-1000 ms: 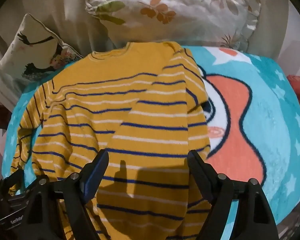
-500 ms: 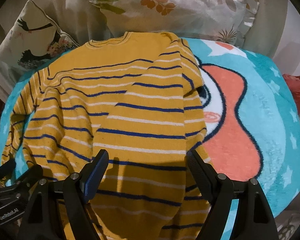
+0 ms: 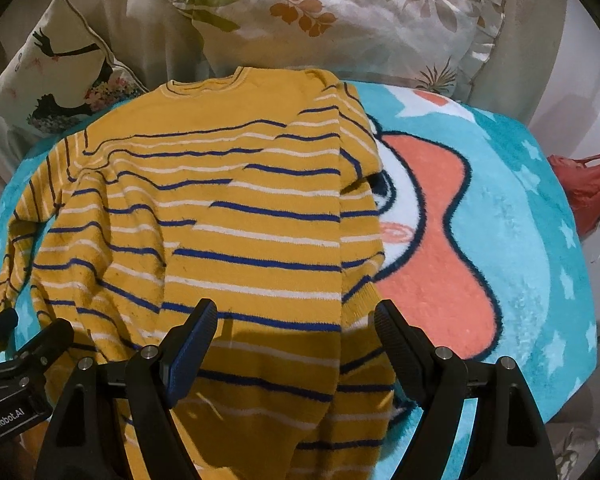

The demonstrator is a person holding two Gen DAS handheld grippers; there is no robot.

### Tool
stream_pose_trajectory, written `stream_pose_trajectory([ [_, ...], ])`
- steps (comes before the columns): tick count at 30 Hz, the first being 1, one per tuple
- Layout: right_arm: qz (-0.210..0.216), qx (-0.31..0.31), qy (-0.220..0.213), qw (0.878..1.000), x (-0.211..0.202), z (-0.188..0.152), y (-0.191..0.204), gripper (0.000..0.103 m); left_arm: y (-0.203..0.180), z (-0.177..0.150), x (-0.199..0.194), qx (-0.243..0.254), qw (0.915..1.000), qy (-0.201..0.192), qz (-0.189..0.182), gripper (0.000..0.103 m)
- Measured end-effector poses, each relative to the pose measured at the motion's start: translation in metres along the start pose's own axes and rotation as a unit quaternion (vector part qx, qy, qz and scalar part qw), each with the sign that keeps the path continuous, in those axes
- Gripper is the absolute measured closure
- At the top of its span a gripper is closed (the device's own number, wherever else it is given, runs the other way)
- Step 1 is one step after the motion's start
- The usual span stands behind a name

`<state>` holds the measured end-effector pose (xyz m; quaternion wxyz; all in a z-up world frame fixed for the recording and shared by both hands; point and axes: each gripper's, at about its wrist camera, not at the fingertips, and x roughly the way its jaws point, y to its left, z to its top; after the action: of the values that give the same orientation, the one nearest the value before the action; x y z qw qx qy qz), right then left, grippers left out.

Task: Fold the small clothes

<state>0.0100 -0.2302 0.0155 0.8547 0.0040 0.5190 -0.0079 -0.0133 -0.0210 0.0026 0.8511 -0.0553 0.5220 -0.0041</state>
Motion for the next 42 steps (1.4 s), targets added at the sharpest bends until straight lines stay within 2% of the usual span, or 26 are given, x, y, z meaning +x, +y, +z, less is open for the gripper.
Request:
stream_pose_trajectory([
  [6, 0.002, -0.008, 0.004, 1.000, 0.000, -0.005, 0.000, 0.019, 0.003, -0.005, 0.000, -0.007, 0.9998, 0.016, 0.009, 0.000],
  [17, 0.014, -0.013, 0.009, 1.000, 0.001, -0.013, 0.000, 0.019, 0.043, -0.018, 0.006, -0.071, 0.9960, 0.027, 0.048, 0.000],
  [19, 0.017, -0.016, 0.009, 1.000, 0.001, -0.015, 0.001, 0.019, 0.047, -0.022, 0.009, -0.076, 0.9950, 0.040, 0.050, 0.000],
  [23, 0.021, -0.020, 0.010, 1.000, 0.001, -0.017, 0.004, 0.019, 0.051, -0.028, 0.013, -0.079, 0.9953, 0.040, 0.040, 0.000],
  [25, 0.022, -0.021, 0.010, 0.999, 0.001, -0.017, 0.005, 0.019, 0.049, -0.030, 0.015, -0.074, 0.9963, 0.041, 0.018, 0.007],
  [26, 0.022, -0.022, 0.011, 0.999, 0.002, -0.017, 0.005, 0.019, 0.049, -0.031, 0.018, -0.074, 0.9962, 0.046, -0.002, 0.024],
  [27, 0.023, -0.022, 0.011, 0.999, 0.002, -0.017, 0.006, 0.019, 0.049, -0.032, 0.022, -0.077, 0.9952, 0.057, -0.017, 0.050],
  [28, 0.024, -0.023, 0.011, 0.999, 0.001, -0.018, 0.006, 0.019, 0.049, -0.034, 0.027, -0.080, 0.9938, 0.072, -0.027, 0.064],
  [29, 0.024, -0.023, 0.011, 0.999, 0.001, -0.018, 0.007, 0.018, 0.051, -0.035, 0.030, -0.084, 0.9927, 0.080, -0.032, 0.077],
  [31, 0.024, -0.025, 0.010, 0.999, 0.001, -0.019, 0.007, 0.019, 0.054, -0.034, 0.024, -0.084, 0.9932, 0.078, -0.023, 0.093],
  [34, 0.027, -0.020, 0.010, 0.999, 0.000, -0.020, 0.004, 0.018, 0.069, -0.036, 0.008, -0.089, 0.9938, 0.064, 0.019, 0.096],
  [37, 0.028, -0.008, 0.008, 1.000, 0.000, -0.018, 0.000, 0.018, 0.092, -0.046, 0.001, -0.113, 0.9898, 0.075, 0.045, 0.096],
  [42, 0.056, 0.005, 0.002, 0.998, -0.001, -0.017, -0.007, 0.019, 0.120, -0.065, -0.007, -0.147, 0.9846, 0.077, 0.056, 0.092],
])
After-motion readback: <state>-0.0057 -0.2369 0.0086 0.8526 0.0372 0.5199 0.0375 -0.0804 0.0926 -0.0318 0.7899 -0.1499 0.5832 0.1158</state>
